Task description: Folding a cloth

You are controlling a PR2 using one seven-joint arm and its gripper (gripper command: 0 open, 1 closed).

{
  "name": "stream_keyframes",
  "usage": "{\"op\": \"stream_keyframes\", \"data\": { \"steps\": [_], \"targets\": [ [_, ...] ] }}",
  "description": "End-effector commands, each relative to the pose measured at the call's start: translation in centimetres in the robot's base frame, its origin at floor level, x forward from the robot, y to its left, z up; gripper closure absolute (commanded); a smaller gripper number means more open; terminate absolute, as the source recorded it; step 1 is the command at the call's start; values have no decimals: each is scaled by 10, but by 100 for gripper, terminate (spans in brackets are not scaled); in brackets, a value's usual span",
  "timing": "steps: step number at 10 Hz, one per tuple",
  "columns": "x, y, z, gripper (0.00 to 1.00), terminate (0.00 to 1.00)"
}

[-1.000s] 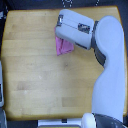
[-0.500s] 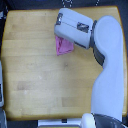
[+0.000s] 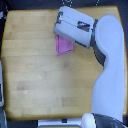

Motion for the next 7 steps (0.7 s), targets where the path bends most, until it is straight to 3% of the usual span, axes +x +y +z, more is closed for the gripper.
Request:
{"op": "stream_keyframes", "data": {
  "steps": [1, 2, 4, 7],
  "targets": [
    [3, 13, 36, 0, 0],
    [4, 14, 42, 0, 0],
    [15, 8, 94, 0, 0],
    [10, -19, 133, 0, 0]
  ]
}}
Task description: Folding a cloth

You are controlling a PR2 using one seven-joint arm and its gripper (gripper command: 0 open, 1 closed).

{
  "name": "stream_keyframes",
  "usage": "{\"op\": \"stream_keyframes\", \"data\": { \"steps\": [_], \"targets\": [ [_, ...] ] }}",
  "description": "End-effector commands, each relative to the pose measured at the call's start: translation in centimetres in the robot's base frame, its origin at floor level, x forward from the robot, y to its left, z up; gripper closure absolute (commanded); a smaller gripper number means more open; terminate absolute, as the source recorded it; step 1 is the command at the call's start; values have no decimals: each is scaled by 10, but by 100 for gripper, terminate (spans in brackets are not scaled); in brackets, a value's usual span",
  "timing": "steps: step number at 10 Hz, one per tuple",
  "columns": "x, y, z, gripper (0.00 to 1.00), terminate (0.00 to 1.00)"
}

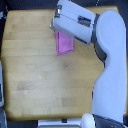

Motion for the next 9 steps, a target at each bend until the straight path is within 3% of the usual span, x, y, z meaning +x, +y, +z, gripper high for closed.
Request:
{"op": "stream_keyframes", "data": {
  "steps": [1, 4, 6, 9],
  "targets": [
    [5, -33, 90, 0, 0],
    [34, -57, 140, 0, 0],
    [46, -69, 151, 0, 0],
    [34, -127, 157, 0, 0]
  ]
}}
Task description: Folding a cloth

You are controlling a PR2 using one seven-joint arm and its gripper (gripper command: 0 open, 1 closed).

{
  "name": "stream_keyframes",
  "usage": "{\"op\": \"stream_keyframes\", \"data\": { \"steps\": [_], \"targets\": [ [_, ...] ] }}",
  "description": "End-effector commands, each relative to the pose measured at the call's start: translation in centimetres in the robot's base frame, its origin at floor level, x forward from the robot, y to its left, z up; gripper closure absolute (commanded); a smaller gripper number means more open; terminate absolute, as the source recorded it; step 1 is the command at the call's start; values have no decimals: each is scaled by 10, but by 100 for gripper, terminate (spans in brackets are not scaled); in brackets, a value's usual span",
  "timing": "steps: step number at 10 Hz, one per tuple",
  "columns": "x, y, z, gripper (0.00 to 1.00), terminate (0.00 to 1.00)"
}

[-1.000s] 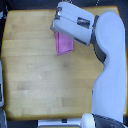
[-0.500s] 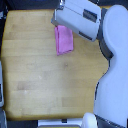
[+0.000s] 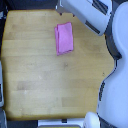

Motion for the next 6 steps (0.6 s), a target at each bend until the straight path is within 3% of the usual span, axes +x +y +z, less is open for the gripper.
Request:
{"op": "stream_keyframes", "data": {
  "steps": [1, 6],
  "targets": [
    [-1, -95, 25, 0, 0],
    [-67, -230, 8, 0, 0]
  ]
}}
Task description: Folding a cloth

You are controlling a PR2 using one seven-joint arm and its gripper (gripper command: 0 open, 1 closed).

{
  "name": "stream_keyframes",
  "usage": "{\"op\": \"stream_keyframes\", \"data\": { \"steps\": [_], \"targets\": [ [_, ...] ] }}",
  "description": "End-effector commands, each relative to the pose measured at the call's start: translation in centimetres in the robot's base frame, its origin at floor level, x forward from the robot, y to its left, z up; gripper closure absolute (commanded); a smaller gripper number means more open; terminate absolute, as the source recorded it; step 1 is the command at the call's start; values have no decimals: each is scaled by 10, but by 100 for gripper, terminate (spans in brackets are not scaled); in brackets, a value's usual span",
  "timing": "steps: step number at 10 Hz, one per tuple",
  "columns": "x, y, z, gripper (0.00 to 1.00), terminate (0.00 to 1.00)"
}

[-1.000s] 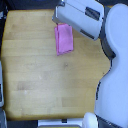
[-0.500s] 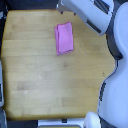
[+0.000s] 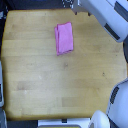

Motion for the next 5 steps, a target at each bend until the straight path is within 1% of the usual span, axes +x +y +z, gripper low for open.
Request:
{"op": "stream_keyframes", "data": {
  "steps": [1, 4, 5],
  "targets": [
    [-63, -132, -14, 0, 0],
    [-82, -168, -26, 0, 0],
    [-88, -174, -31, 0, 100]
  ]
}}
